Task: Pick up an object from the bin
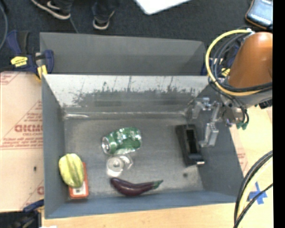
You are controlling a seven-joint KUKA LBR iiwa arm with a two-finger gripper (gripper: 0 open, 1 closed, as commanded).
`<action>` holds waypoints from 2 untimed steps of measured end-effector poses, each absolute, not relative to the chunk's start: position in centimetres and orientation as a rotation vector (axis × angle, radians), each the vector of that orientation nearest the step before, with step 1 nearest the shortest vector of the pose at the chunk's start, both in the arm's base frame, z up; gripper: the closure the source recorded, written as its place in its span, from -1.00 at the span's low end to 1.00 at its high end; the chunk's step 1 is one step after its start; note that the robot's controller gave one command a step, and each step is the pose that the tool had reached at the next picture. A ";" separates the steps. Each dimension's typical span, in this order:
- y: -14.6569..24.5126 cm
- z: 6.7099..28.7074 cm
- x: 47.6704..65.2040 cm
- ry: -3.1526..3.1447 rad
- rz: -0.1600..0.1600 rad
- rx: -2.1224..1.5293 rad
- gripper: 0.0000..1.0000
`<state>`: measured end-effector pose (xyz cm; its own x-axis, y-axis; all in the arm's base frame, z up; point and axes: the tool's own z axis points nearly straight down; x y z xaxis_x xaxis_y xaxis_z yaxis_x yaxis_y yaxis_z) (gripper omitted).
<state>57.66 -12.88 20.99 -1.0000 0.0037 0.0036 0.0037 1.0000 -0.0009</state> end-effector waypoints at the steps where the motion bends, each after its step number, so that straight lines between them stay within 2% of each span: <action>1: -12.8 21.5 57.8 -3.145 0.003 -0.002 -1.00; 2: -13.8 17.7 59.1 -3.152 0.007 0.010 -1.00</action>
Offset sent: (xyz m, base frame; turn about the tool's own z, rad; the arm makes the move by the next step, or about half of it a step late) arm 0.0178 -0.0140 -0.0655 -0.0172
